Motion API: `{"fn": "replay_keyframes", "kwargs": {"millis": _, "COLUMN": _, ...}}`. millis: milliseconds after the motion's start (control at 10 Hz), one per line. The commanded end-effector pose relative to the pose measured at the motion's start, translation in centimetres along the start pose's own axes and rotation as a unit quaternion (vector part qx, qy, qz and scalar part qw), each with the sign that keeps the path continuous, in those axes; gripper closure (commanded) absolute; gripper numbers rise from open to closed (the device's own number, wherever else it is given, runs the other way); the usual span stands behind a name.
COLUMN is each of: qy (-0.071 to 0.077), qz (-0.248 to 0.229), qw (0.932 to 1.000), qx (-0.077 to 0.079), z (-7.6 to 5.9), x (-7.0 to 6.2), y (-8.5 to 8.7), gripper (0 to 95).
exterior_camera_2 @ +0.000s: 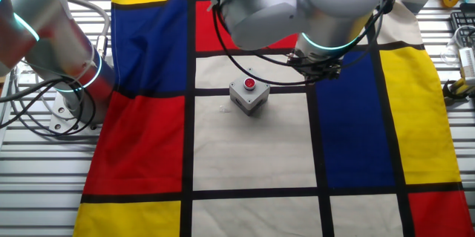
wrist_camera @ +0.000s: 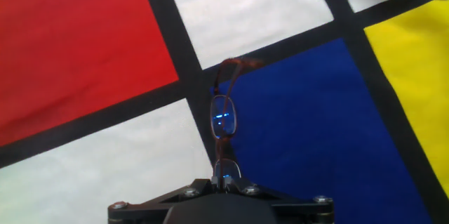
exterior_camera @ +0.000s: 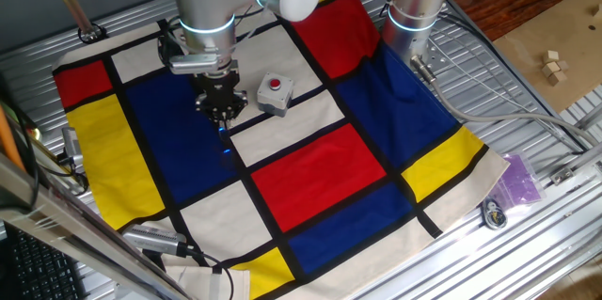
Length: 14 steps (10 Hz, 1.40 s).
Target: Unfold the leg of the glasses (with one hand)
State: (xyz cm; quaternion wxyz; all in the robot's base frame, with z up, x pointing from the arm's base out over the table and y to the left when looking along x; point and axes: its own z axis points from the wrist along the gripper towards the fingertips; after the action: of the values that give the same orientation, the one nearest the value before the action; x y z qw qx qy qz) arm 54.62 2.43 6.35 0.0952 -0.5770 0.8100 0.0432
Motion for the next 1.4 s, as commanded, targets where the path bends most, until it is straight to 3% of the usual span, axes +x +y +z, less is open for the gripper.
{"fn": "replay_keyframes", "kwargs": {"millis": 100, "qy": -0.003, "qz": -0.001, "qw": 1.0, "qx": -0.005, "z": -0.1, "x": 0.0, "y": -0.1, "gripper": 95.0}}
{"fn": "replay_keyframes", "kwargs": {"millis": 900, "qy": -0.019, "qz": 0.007, "qw": 0.9998, "qx": -0.003, "z": -0.8, "x": -0.5, "y": -1.1, "gripper": 95.0}}
{"fn": "replay_keyframes", "kwargs": {"millis": 1400, "qy": -0.055, "qz": 0.01, "qw": 0.9984, "qx": 0.007, "z": -1.0, "x": -0.7, "y": -1.3, "gripper": 95.0}}
